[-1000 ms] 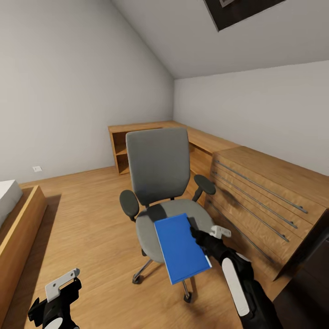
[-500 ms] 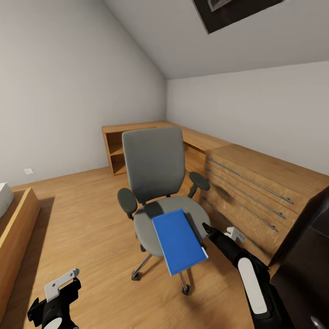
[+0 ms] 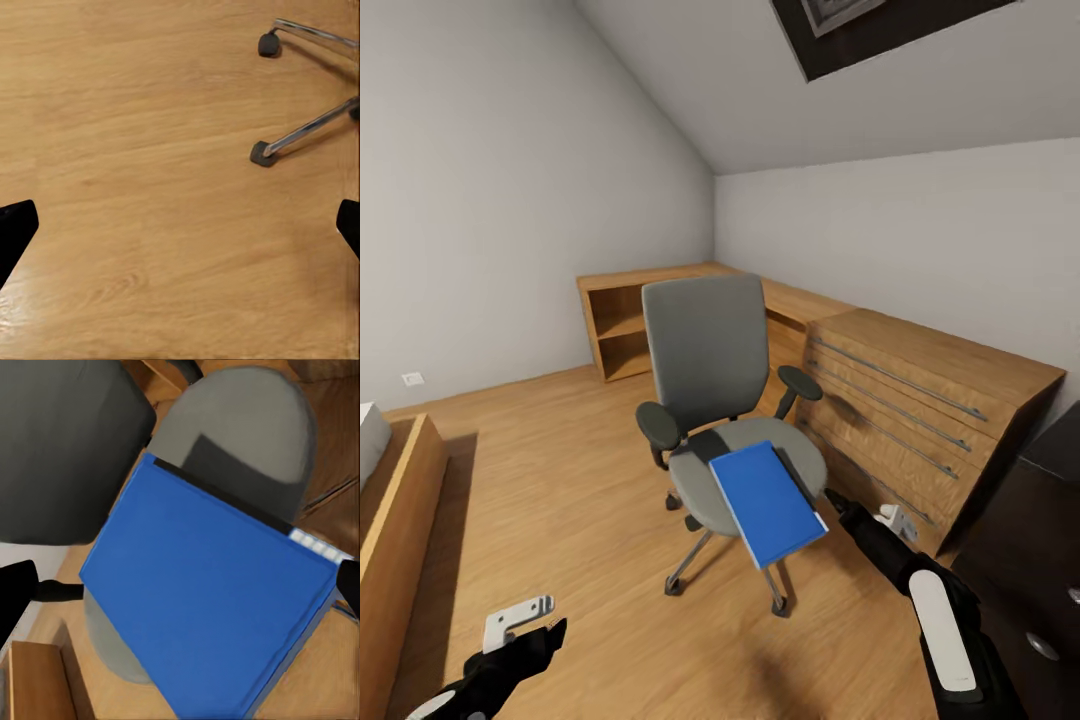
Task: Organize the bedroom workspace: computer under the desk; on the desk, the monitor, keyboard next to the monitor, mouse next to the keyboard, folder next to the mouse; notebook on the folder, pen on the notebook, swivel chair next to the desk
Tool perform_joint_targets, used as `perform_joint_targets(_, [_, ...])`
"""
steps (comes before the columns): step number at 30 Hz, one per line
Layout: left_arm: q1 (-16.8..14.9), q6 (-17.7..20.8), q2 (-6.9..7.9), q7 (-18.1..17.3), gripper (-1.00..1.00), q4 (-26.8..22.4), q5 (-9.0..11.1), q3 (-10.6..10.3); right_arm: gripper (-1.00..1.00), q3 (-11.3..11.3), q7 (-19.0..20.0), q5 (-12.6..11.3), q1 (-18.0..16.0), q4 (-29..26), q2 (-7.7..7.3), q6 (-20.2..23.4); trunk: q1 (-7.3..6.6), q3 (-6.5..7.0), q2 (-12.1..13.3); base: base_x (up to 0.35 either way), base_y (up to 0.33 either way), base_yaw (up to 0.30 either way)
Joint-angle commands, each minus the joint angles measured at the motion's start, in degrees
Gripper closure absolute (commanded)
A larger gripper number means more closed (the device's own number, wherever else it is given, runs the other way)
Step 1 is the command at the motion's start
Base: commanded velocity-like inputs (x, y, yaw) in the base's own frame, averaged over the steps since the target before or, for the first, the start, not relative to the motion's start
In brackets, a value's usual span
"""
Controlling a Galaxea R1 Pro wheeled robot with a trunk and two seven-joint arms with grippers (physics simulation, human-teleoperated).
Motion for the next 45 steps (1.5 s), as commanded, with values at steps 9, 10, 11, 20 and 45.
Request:
perform_joint_targets(9, [0.01, 1.39, 0.75, -3.34, -1.00, -0.16, 1.34, 0.29, -1.00, -0.53, 0.10, -2.62, -0.05, 0.34, -0.44, 1.28, 0.87, -0.76, -1.63, -0.020, 0.026, -0.263])
perform_joint_targets(10, [0.01, 1.39, 0.73, -3.43, -1.00, -0.16, 1.37, 0.32, -1.00, -0.54, 0.11, -3.19, -0.05, 0.46, -0.58, 1.41, 1.09, -0.95, -2.03, -0.003, 0.004, -0.261])
perform_joint_targets(11, [0.01, 1.39, 0.69, -3.46, -1.00, -0.16, 1.37, 0.31, -1.00, -0.54, 0.11, -3.50, -0.03, 0.56, -0.62, 1.45, 1.31, -1.14, -2.43, -0.003, 0.004, -0.237])
perform_joint_targets(20, [0.01, 1.30, -0.02, -3.54, -1.00, -0.17, 1.42, 0.29, -1.00, -0.49, 0.17, -5.05, -0.03, 3.42, -0.80, 1.36, 3.28, -2.80, -6.04, -0.001, 0.001, -0.095])
perform_joint_targets(45, [0.01, 1.19, -0.31, -3.46, -1.00, -0.17, 1.41, 0.31, -1.00, -0.53, 25.72, -5.04, -0.05, 17.52, -2.61, -2.34, 8.78, -7.30, -16.07, 0.000, 0.000, -0.002])
